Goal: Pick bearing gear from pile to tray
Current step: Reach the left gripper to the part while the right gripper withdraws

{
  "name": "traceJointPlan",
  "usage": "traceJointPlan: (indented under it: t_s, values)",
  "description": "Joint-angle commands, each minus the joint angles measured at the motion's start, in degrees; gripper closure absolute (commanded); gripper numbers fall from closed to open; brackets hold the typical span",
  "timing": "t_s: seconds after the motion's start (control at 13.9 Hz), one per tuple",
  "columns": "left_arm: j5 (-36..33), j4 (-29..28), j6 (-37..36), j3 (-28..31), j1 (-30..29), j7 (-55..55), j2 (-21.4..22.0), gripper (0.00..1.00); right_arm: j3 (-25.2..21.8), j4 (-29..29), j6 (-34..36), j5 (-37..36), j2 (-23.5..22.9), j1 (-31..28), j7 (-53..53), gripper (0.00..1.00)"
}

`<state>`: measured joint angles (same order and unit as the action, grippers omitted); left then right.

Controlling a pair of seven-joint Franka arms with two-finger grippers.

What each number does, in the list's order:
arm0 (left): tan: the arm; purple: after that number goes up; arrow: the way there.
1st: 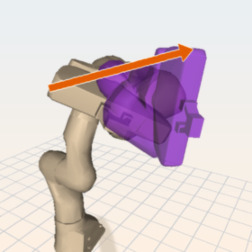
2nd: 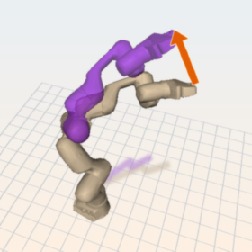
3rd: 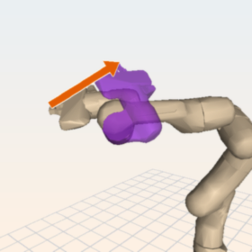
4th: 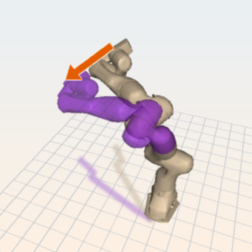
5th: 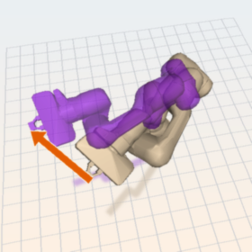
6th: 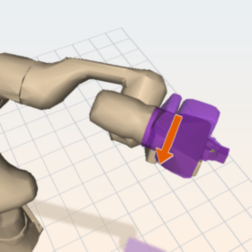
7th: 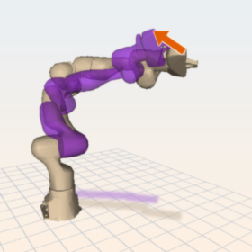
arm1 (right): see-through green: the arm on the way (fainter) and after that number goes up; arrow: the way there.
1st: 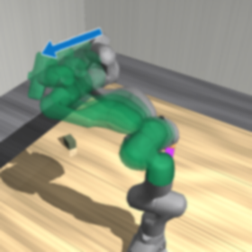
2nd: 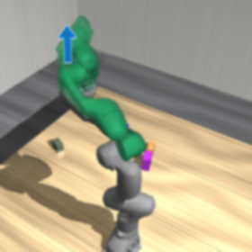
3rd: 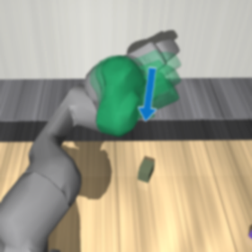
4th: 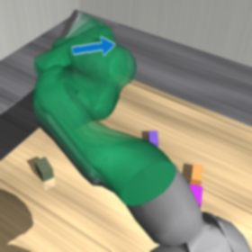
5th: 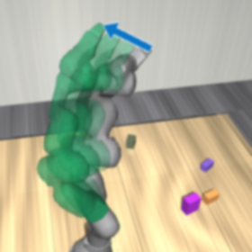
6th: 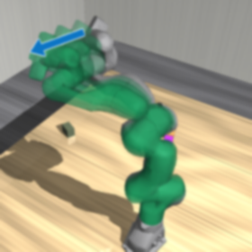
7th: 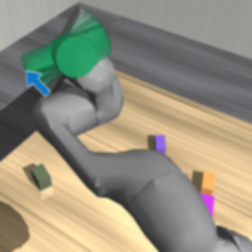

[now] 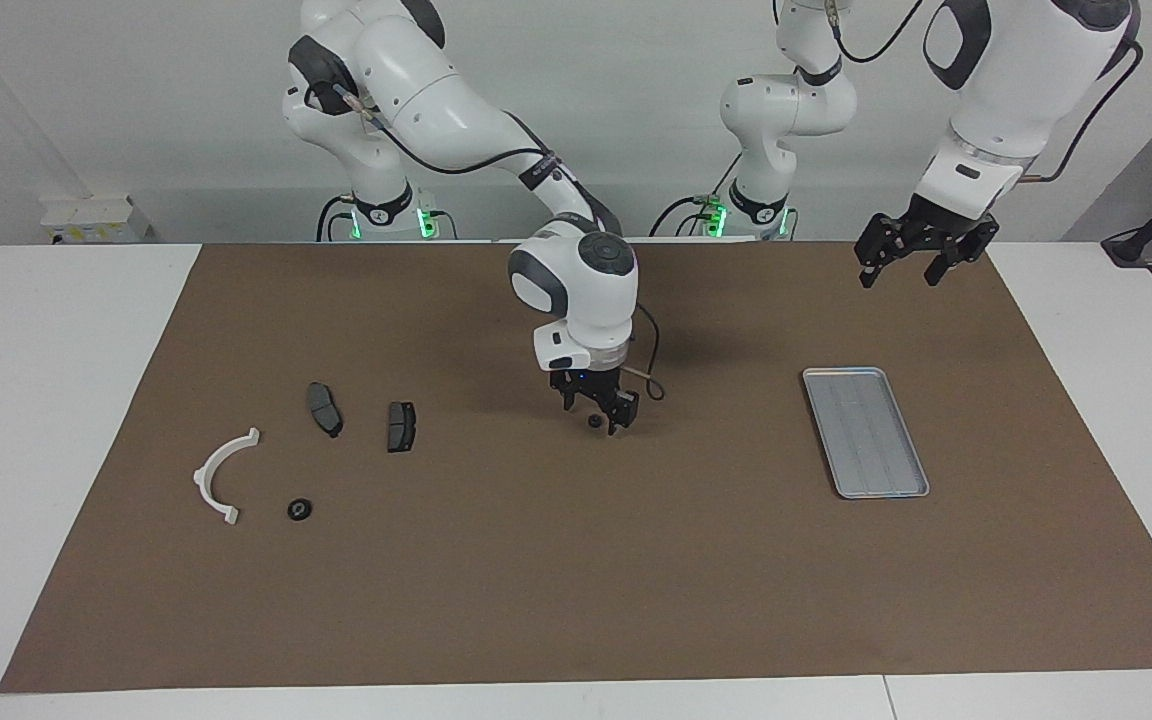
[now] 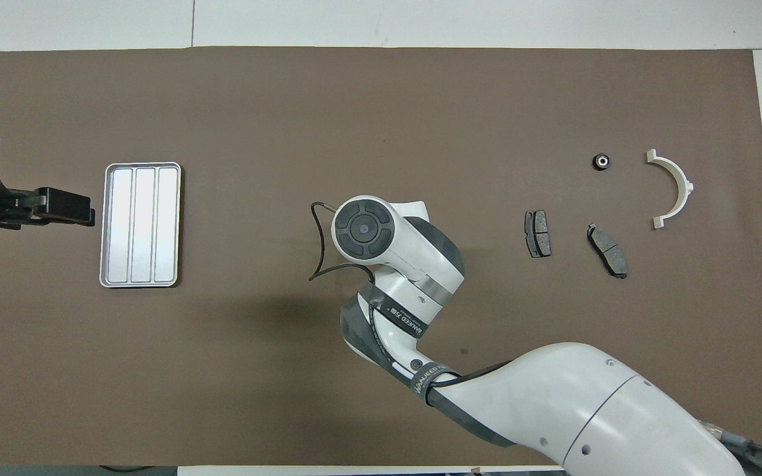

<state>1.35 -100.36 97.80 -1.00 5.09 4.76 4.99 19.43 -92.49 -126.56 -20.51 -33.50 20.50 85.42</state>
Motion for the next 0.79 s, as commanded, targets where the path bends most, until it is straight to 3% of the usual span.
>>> traceJointPlan:
  t_s: [0.0,0.36,0.5,0.72]
  values:
    - [-1.0,-7.8,7.0,0.6,0.8,1.3,4.6,0.09,0.5,4.1,3.7,-0.9,-1.2,-0.5,1.5,0.01]
    - [-2.4,-11.0,11.5,0.3,2.6,5.2,3.5,0.06,0.5,8.8,8.5,-0.4,-2.2,-4.6,-5.2,0.0]
    - [-3.5,-11.5,12.9,0.3,3.9,7.7,2.3,0.0,0.5,9.6,9.0,0.2,-1.7,-7.0,-11.3,0.0]
    - [-5.2,-11.4,15.0,0.2,7.5,12.4,0.2,0.0,0.7,9.8,9.7,0.9,-1.1,-11.9,-21.5,0.0]
